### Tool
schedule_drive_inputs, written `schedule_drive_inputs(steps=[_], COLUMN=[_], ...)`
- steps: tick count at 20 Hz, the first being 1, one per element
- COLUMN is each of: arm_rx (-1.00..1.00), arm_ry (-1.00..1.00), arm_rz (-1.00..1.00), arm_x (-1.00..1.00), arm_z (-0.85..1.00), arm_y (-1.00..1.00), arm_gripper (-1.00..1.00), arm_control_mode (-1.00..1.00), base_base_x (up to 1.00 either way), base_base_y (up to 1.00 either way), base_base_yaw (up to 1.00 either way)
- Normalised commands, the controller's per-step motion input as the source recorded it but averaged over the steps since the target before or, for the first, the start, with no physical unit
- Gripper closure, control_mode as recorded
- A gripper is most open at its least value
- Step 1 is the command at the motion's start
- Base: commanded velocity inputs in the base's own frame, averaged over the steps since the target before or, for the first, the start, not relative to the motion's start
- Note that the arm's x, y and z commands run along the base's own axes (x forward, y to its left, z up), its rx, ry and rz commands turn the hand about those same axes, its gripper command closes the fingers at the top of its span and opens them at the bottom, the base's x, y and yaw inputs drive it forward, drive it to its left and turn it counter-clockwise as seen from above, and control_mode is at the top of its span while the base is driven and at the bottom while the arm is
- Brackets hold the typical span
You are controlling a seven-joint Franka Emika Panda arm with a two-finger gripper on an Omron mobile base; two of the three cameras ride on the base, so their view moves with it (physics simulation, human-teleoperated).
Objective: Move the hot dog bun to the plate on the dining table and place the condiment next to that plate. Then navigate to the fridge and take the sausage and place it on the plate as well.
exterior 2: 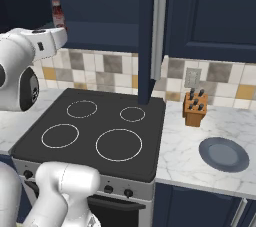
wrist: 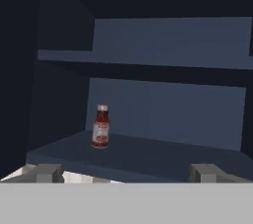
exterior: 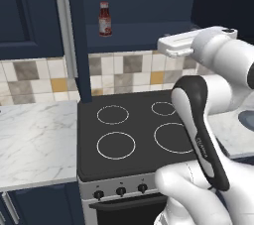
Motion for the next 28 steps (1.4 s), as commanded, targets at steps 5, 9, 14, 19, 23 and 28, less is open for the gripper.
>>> schedule_drive_inputs(steps=[5, 9, 14, 19, 23, 28], arm_rx=[0.00, 0.00, 0.00, 0.00, 0.00, 0.03], arm_ry=[0.00, 0.00, 0.00, 0.00, 0.00, 0.00], arm_rz=[0.00, 0.00, 0.00, 0.00, 0.00, 0.00], arm_x=[0.46, 0.61, 0.38, 0.38, 0.46, 0.51], arm_z=[-0.01, -0.01, -0.01, 0.00, -0.03, -0.07], arm_y=[0.10, 0.37, 0.22, 0.18, 0.29, 0.37], arm_gripper=[-1.00, -1.00, -1.00, -1.00, -1.00, -1.00], arm_control_mode=[-1.00, -1.00, -1.00, -1.00, -1.00, -1.00], base_base_x=[0.00, 0.00, 0.00, 0.00, 0.00, 0.00], base_base_y=[0.00, 0.00, 0.00, 0.00, 0.00, 0.00], base_base_yaw=[0.00, 0.00, 0.00, 0.00, 0.00, 0.00])
